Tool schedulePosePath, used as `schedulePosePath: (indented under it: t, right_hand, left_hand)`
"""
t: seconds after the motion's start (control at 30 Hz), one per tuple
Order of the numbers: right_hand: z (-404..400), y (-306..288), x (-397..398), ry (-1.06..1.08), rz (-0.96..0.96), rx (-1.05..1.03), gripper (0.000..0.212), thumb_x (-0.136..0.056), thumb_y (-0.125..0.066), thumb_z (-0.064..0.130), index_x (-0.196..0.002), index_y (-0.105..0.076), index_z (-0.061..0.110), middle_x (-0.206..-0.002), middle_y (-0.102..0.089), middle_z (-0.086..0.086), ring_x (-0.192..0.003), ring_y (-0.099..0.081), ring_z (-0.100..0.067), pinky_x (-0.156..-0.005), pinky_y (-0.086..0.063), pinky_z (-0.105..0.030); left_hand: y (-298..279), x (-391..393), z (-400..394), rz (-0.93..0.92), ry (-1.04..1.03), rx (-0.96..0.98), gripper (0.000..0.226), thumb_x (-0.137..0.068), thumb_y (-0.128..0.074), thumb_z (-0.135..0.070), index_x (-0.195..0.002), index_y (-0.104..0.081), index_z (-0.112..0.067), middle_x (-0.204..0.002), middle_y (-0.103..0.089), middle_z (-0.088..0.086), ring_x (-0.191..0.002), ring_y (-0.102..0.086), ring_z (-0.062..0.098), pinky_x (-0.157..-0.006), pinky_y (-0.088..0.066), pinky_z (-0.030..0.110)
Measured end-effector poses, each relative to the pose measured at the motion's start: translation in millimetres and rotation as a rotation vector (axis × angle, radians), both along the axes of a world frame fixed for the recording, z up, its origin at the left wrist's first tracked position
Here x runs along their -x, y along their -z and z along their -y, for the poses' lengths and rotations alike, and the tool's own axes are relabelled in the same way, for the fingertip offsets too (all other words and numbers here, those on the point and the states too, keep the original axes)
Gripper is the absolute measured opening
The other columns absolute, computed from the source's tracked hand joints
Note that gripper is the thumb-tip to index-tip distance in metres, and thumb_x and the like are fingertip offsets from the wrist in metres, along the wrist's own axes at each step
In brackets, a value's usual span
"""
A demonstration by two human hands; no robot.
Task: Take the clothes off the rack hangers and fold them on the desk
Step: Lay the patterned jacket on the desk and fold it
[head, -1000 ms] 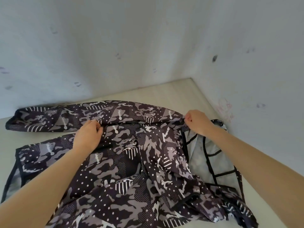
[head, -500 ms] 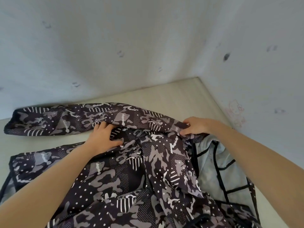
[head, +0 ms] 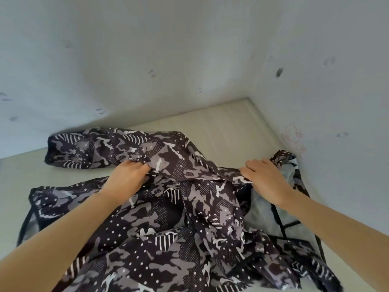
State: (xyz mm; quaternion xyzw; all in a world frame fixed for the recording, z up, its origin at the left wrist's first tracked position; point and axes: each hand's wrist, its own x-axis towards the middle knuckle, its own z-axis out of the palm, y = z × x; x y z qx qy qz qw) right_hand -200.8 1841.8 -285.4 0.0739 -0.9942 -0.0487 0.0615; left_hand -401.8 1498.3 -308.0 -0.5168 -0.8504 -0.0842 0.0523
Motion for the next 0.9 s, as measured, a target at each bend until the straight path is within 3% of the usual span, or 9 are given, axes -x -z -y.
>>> schedulePosePath:
  t: [0.2,0.3,0.43,0.5,0.57,0.67,0.77,0.83,0.9]
  right_hand:
    - [15,0,-62,-0.181,0.152,-0.125,0.040,-0.056,-0.077,-0.002,-0.089,-0.064,0.015,-0.086,-0.063,-0.002,-0.074,-0.059,-0.020,-0.067,-0.046,-0.031]
    - [23,20,-86,-0.198,0.311,-0.229,0.039,-0.057,-0.084,0.007,-0.089,-0.063,0.015,-0.085,-0.064,-0.002,-0.076,-0.060,-0.021,-0.070,-0.052,-0.037]
    - [40,34,-98,-0.104,0.434,-0.318,0.039,-0.049,-0.090,0.014,-0.082,-0.070,0.016,-0.088,-0.069,-0.007,-0.080,-0.065,-0.026,-0.068,-0.054,-0.043]
    - [49,30,-96,-0.064,0.534,-0.361,0.041,-0.056,-0.086,0.014,-0.094,-0.070,0.013,-0.107,-0.069,-0.013,-0.094,-0.064,-0.030,-0.074,-0.053,-0.046]
    - [53,27,-96,-0.051,0.574,-0.384,0.041,-0.075,-0.073,0.012,-0.115,-0.063,0.010,-0.129,-0.058,-0.016,-0.116,-0.055,-0.033,-0.089,-0.047,-0.051]
    - [58,19,-96,0.029,0.603,-0.381,0.040,-0.067,-0.079,0.015,-0.106,-0.068,0.011,-0.112,-0.067,-0.014,-0.103,-0.062,-0.030,-0.082,-0.050,-0.048]
    - [65,11,-97,0.062,0.674,-0.352,0.035,-0.087,-0.058,0.016,-0.121,-0.055,0.012,-0.122,-0.058,-0.008,-0.114,-0.052,-0.026,-0.096,-0.042,-0.043]
    - [74,2,-92,0.116,0.702,-0.297,0.036,-0.090,-0.053,0.019,-0.125,-0.050,0.011,-0.124,-0.055,-0.007,-0.115,-0.051,-0.025,-0.095,-0.044,-0.040]
    - [92,-15,-80,0.186,0.647,-0.214,0.034,-0.091,-0.053,0.016,-0.124,-0.049,0.010,-0.120,-0.056,-0.007,-0.107,-0.057,-0.024,-0.084,-0.048,-0.039]
  left_hand:
    - [0,-54,37,-0.042,0.222,0.275,0.086,-0.048,-0.091,-0.004,-0.122,-0.050,-0.023,-0.086,-0.071,0.002,-0.075,-0.069,0.025,-0.074,-0.059,0.037]
    - [17,-77,44,-0.073,0.262,0.465,0.077,-0.054,-0.091,-0.014,-0.120,-0.055,-0.028,-0.090,-0.071,-0.001,-0.079,-0.068,0.023,-0.074,-0.058,0.037]
    - [17,-101,39,-0.003,0.174,0.570,0.059,-0.086,-0.068,-0.021,-0.140,-0.047,-0.032,-0.136,-0.057,0.003,-0.125,-0.054,0.028,-0.106,-0.040,0.043]
    - [14,-108,37,-0.012,0.186,0.535,0.063,-0.079,-0.075,-0.022,-0.136,-0.053,-0.034,-0.129,-0.063,0.002,-0.119,-0.060,0.026,-0.100,-0.046,0.040]
    - [14,-111,42,-0.008,0.146,0.595,0.061,-0.090,-0.063,-0.021,-0.145,-0.039,-0.032,-0.136,-0.055,0.001,-0.125,-0.052,0.025,-0.105,-0.040,0.038]
    - [14,-112,62,0.088,-0.118,0.665,0.064,-0.097,-0.049,-0.018,-0.152,-0.017,-0.029,-0.144,-0.040,0.003,-0.131,-0.043,0.026,-0.108,-0.035,0.037]
    - [11,-103,92,0.096,-0.337,0.672,0.076,-0.097,-0.048,-0.016,-0.155,-0.002,-0.031,-0.145,-0.039,0.005,-0.128,-0.048,0.026,-0.104,-0.039,0.038]
    - [9,-98,112,0.050,-0.411,0.685,0.080,-0.093,-0.057,-0.020,-0.155,-0.007,-0.031,-0.144,-0.039,0.007,-0.127,-0.046,0.027,-0.099,-0.042,0.036]
    - [3,-97,124,-0.002,-0.441,0.591,0.078,-0.081,-0.073,-0.018,-0.148,-0.034,-0.026,-0.129,-0.046,0.009,-0.114,-0.048,0.030,-0.089,-0.047,0.040]
